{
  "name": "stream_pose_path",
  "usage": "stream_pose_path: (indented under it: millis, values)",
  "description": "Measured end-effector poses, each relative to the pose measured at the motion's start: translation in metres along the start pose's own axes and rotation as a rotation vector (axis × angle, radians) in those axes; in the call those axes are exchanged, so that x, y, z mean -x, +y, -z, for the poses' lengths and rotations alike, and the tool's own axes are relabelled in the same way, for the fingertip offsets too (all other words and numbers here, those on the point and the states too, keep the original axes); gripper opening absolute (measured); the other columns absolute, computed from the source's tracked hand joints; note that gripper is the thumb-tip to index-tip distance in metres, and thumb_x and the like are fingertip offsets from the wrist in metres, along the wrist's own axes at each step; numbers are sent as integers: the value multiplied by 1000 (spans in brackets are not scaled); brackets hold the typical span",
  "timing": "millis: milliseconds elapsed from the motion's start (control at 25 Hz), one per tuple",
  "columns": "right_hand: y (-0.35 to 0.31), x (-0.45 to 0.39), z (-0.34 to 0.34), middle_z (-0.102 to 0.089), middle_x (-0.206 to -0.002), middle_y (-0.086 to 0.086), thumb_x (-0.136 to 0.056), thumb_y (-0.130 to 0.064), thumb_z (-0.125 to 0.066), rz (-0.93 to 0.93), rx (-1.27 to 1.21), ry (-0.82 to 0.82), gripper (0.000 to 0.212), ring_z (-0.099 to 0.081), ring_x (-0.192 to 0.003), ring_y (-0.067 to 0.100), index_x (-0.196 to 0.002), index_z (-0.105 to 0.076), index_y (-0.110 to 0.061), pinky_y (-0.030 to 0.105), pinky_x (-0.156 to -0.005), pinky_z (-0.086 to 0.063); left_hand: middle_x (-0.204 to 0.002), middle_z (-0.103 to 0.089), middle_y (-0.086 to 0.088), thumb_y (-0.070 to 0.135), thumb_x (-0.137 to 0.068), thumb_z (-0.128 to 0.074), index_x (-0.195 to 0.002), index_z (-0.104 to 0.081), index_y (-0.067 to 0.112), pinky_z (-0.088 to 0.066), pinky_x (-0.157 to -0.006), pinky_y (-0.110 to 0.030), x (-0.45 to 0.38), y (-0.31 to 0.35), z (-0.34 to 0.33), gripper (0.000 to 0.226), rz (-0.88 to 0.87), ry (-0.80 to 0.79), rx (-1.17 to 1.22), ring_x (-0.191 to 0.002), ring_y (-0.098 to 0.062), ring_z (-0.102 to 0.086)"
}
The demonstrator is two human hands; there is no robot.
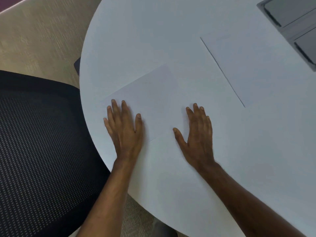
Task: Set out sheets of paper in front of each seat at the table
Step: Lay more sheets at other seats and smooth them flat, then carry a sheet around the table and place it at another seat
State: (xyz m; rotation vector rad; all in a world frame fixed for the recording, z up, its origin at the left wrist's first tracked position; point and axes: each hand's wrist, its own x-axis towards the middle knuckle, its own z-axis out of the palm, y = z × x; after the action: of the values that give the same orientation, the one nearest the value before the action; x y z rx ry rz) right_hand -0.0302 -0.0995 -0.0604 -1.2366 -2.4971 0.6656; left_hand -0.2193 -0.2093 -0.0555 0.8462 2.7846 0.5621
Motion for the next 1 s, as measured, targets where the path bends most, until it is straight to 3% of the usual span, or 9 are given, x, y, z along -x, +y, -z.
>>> stream_pose_path:
  millis: [280, 560, 800, 1000]
  values:
    - [108, -40, 68, -20, -171, 7, -103, -51, -48, -158, 101, 101, 69, -13, -159, 27, -159, -29, -16, 50, -127, -17, -175, -3, -4, 46, -107, -35, -164, -18, 19, 0, -129, -46, 4, 132, -54, 65, -142, -104, 112, -161, -22, 1]
    - [204, -100, 134, -22, -170, 8, -101, -55, -49, -259, 106, 130, 74, -15, -158, 27, -159, -28, -15, 48, -126, -20, -174, -5, -7, 45, -107, -36, -164, -20, 17, -4, -129, -49, -2, 258, -114, 65, -214, -127, 115, -161, -26, -3]
    - [232, -147, 157, -24, -169, 7, -91, -68, -56, -304, 96, 63, 91, -18, -157, 26, -160, -23, -17, 50, -123, -29, -174, -4, -12, 53, -104, -30, -164, -16, 17, -7, -128, -55, -9, 304, -148, 71, -151, -95, 22, -160, -30, -7]
    - [242, -166, 162, -38, -162, 5, -74, -84, -62, -326, 143, 25, 111, -36, -147, 28, -158, -27, -19, 50, -115, -37, -174, -4, -15, 56, -102, -34, -164, -18, 17, -6, -126, -59, -8, 325, -166, 75, -103, -51, -82, -160, -34, -9]
